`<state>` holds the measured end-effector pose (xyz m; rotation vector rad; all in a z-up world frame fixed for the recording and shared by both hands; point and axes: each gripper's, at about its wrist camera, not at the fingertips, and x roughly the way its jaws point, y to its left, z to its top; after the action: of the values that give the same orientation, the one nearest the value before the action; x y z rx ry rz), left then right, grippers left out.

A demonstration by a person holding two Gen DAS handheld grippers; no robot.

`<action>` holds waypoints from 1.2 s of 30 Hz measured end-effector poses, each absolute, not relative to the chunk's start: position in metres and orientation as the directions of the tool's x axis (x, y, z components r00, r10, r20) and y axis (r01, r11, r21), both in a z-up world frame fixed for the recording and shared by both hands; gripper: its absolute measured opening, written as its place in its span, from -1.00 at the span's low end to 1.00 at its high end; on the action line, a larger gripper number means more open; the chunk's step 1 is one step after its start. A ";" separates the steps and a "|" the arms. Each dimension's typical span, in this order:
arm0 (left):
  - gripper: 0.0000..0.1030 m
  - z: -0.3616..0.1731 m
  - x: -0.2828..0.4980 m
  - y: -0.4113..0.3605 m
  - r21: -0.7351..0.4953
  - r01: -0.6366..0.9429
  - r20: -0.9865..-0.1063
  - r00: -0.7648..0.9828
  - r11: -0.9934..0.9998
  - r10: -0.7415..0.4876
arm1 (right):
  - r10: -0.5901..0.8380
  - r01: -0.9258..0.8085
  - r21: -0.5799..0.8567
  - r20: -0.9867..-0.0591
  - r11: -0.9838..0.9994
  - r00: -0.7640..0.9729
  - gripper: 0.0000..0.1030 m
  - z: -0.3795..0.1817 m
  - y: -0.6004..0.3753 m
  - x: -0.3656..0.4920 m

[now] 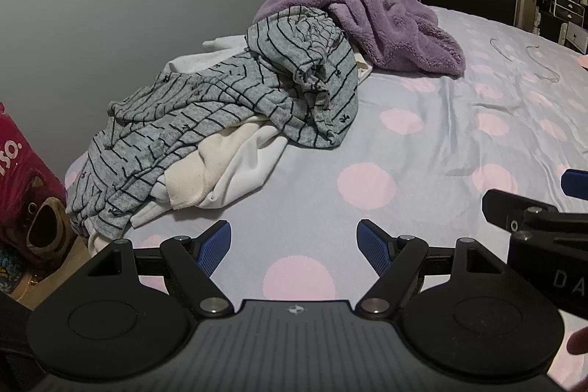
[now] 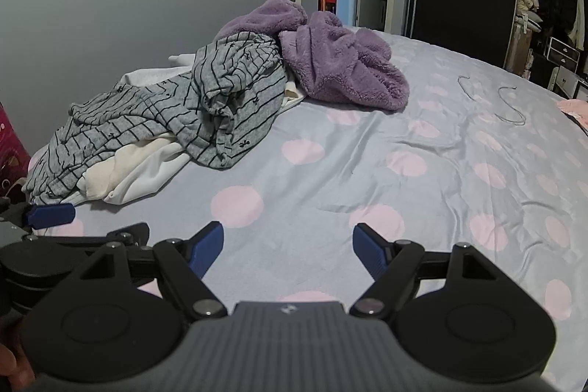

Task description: Fold clothes

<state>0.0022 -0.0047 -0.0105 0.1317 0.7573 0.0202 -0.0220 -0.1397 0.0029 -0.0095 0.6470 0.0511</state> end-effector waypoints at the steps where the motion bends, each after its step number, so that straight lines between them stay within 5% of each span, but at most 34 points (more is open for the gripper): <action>1: 0.32 -0.011 0.003 -0.005 0.123 0.033 -0.687 0.724 0.992 0.061 | 0.049 -0.052 0.013 -0.601 0.999 0.798 0.54 0.003 -0.140 -0.022; 20: -0.04 0.000 0.151 -0.002 0.043 0.190 -0.724 0.683 0.981 -0.100 | 0.066 -0.122 -0.038 -0.667 0.992 0.742 0.50 0.005 -0.175 0.026; 30: -0.44 -0.041 0.273 -0.002 0.033 0.103 -0.720 0.693 0.994 -0.048 | 0.056 -0.124 -0.036 -0.743 0.992 0.667 0.50 -0.028 -0.192 0.059; 33: -0.83 -0.041 0.286 -0.001 0.042 0.106 -0.715 0.698 0.993 -0.045 | 0.059 -0.144 -0.046 -0.759 0.989 0.649 0.50 -0.036 -0.192 0.061; 36: -0.91 -0.036 0.292 -0.001 0.064 0.124 -0.697 0.716 0.990 -0.044 | 0.048 -0.154 -0.068 -0.764 0.986 0.643 0.50 -0.042 -0.195 0.060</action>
<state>0.2915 -0.0008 -0.0363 0.1093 0.7677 -0.0934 0.0599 -0.1951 -0.0417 -0.1310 0.8648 0.1158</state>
